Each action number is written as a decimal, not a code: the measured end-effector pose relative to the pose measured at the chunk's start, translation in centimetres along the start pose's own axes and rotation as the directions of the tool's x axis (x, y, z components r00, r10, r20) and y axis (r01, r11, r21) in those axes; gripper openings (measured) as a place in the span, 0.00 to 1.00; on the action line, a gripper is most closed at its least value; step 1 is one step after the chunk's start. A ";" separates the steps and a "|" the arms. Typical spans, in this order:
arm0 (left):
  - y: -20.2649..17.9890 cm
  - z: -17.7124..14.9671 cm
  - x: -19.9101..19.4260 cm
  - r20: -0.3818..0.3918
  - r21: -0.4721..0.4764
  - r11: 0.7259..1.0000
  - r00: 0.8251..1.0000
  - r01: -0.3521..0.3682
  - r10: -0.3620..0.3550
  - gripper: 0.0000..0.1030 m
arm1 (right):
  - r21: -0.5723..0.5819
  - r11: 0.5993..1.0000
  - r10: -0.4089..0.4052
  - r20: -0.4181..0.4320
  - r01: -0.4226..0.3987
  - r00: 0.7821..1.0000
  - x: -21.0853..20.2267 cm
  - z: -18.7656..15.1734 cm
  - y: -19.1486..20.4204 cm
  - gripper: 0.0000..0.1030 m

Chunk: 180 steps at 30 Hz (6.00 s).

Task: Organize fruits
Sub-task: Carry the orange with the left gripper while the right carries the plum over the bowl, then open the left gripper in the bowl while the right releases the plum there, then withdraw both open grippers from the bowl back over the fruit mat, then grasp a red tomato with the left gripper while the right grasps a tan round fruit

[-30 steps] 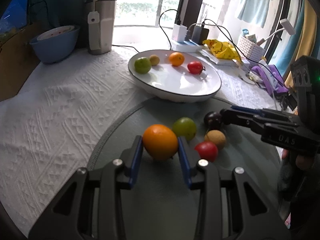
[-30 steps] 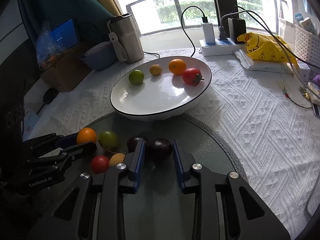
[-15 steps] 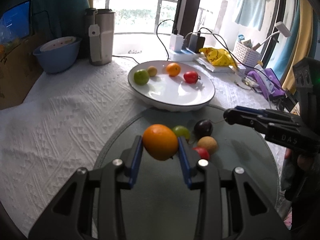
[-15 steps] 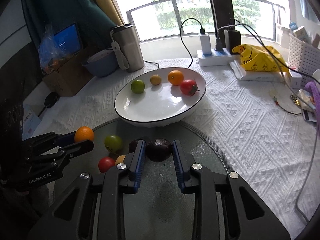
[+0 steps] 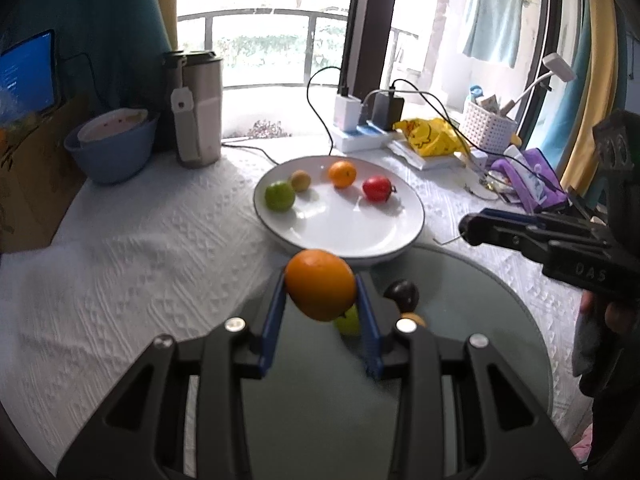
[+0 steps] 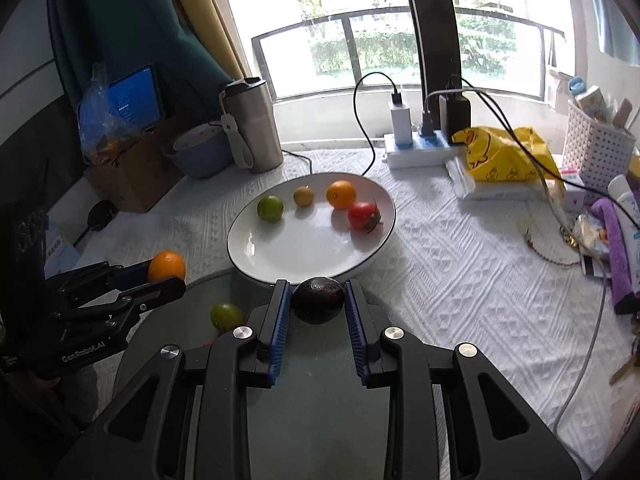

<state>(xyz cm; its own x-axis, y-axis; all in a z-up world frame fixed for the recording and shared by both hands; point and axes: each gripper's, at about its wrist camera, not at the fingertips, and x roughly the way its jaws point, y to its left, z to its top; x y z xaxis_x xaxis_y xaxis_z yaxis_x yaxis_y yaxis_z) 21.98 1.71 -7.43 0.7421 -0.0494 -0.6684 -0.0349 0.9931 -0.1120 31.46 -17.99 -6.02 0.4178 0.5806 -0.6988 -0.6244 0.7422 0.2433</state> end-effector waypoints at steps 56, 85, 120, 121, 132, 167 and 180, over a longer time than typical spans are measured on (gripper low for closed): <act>1.2 6.5 12.6 -0.131 0.069 0.991 0.986 0.112 -0.102 0.36 | -0.057 0.998 -0.023 -0.058 0.020 0.998 12.0 6.5 -1.1 0.29; 0.7 5.7 4.0 -0.010 0.041 0.995 0.996 0.091 -0.091 0.37 | -0.057 0.996 -0.074 0.014 0.074 0.997 5.1 5.4 1.3 0.38; -0.8 -2.5 -1.6 -0.020 -0.012 0.996 0.995 0.094 -0.094 0.39 | -0.027 0.999 -0.036 -0.043 0.035 0.998 1.2 -3.0 4.0 0.38; -0.8 -2.7 -1.4 -0.026 -0.012 0.995 0.995 0.095 -0.095 0.39 | -0.024 0.999 -0.034 -0.051 0.033 0.998 1.4 -3.3 4.0 0.38; -2.7 -3.8 0.7 -0.085 0.022 0.990 0.986 0.143 -0.141 0.40 | 0.010 0.999 -0.053 -0.057 0.054 0.997 1.1 -4.3 2.6 0.38; 0.9 -4.6 -0.7 -0.066 0.028 0.997 0.995 0.078 -0.076 0.28 | -0.025 1.000 -0.016 -0.150 0.013 0.989 4.2 -4.9 5.9 0.38; 1.4 -4.5 -1.3 -0.054 0.018 0.998 0.997 0.057 -0.056 0.28 | -0.047 0.999 -0.016 -0.167 0.008 0.986 4.5 -5.2 6.2 0.26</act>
<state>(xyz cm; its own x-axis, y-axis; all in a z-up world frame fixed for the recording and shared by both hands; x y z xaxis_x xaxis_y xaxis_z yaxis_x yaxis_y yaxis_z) 17.93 2.69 -10.04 0.7060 -0.1104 -0.6996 0.0192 0.9904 -0.1369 26.01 -12.49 -11.15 0.3114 0.5045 -0.8053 -0.6510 0.7306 0.2059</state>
